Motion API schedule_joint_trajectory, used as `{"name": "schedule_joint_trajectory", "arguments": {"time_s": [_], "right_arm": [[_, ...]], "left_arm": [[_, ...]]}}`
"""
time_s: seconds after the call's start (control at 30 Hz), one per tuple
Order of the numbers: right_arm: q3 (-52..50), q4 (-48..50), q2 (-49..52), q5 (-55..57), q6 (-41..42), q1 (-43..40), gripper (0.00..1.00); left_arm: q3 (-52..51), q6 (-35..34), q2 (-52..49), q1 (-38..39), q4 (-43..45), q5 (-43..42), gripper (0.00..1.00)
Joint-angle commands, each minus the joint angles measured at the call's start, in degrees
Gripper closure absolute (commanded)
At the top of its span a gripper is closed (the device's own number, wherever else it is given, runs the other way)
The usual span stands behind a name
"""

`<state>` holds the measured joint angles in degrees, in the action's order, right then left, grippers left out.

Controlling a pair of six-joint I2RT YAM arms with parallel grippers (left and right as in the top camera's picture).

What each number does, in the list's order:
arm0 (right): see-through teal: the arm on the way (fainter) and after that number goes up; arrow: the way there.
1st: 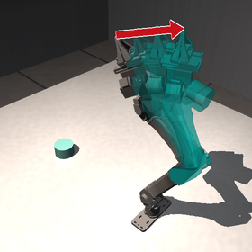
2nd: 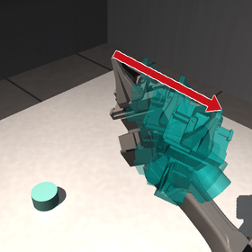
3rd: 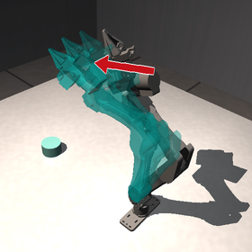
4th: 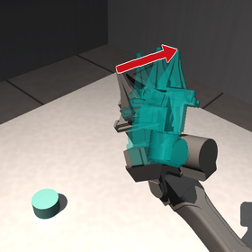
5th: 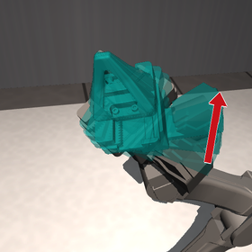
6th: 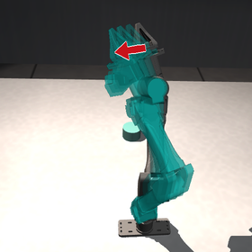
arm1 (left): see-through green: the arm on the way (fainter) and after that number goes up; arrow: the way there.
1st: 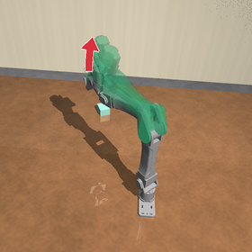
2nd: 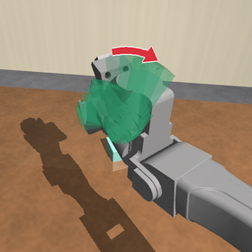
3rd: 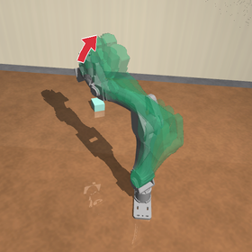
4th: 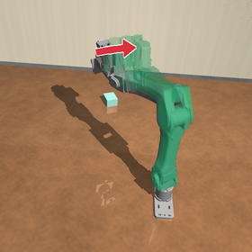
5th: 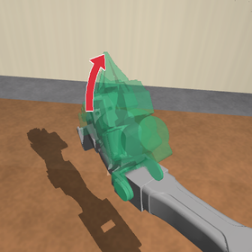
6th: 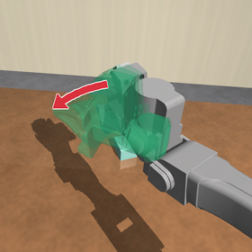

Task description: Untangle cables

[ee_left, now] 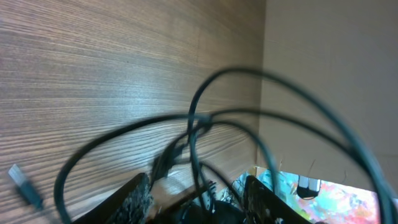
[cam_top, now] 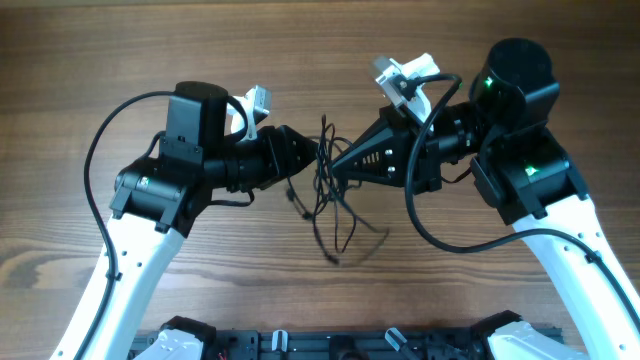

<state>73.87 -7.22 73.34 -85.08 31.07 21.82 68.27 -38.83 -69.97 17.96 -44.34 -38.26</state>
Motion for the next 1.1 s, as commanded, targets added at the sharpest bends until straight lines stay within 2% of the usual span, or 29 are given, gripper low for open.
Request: {"name": "schedule_joint_trajectory", "arguments": {"time_s": [0.0,0.17,0.47,0.7,0.73,0.83,0.87,0.93,0.97,1.0,1.07], "right_arm": [[-0.02,0.09,0.39,-1.22,0.48,0.11,0.96],[-0.72,0.17,0.98,-1.2,0.46,1.33,0.96],[-0.72,1.55,3.26,-1.2,0.74,6.14,0.96],[-0.72,13.4,3.32,-2.99,10.4,7.26,0.96],[-0.72,15.13,3.32,-3.34,11.34,7.21,0.96],[-0.72,17.27,3.32,-3.37,12.87,7.19,0.96],[-0.72,17.27,3.32,-3.39,12.83,7.19,0.96],[-0.72,17.11,3.32,-3.39,12.83,7.19,0.96],[-0.72,17.05,3.32,-3.39,12.79,7.19,0.96],[-0.72,17.05,3.32,-3.39,12.74,7.19,0.96],[-0.76,17.0,3.32,-3.39,12.57,7.17,0.96]], "left_arm": [[0.35,1.86,-0.33,0.26,0.26,-2.71,0.46],[0.35,3.96,-0.33,0.31,2.49,-10.71,0.4],[0.35,3.89,-0.61,0.33,5.46,-11.91,0.37],[0.35,3.91,-2.84,2.16,5.79,-11.96,0.35],[0.35,3.91,-3.23,2.4,5.81,-12.39,0.39],[0.35,3.91,-4.02,2.56,5.79,-12.74,0.67],[0.35,3.91,-4.24,2.56,5.81,-12.74,0.74],[0.35,3.96,-4.31,2.51,5.81,-12.72,0.82],[0.35,3.98,-4.31,2.49,5.81,-12.7,0.9],[0.35,4.15,-4.28,2.49,5.84,-12.68,0.95],[0.35,4.13,-4.31,2.32,5.81,-12.13,0.96]]}}
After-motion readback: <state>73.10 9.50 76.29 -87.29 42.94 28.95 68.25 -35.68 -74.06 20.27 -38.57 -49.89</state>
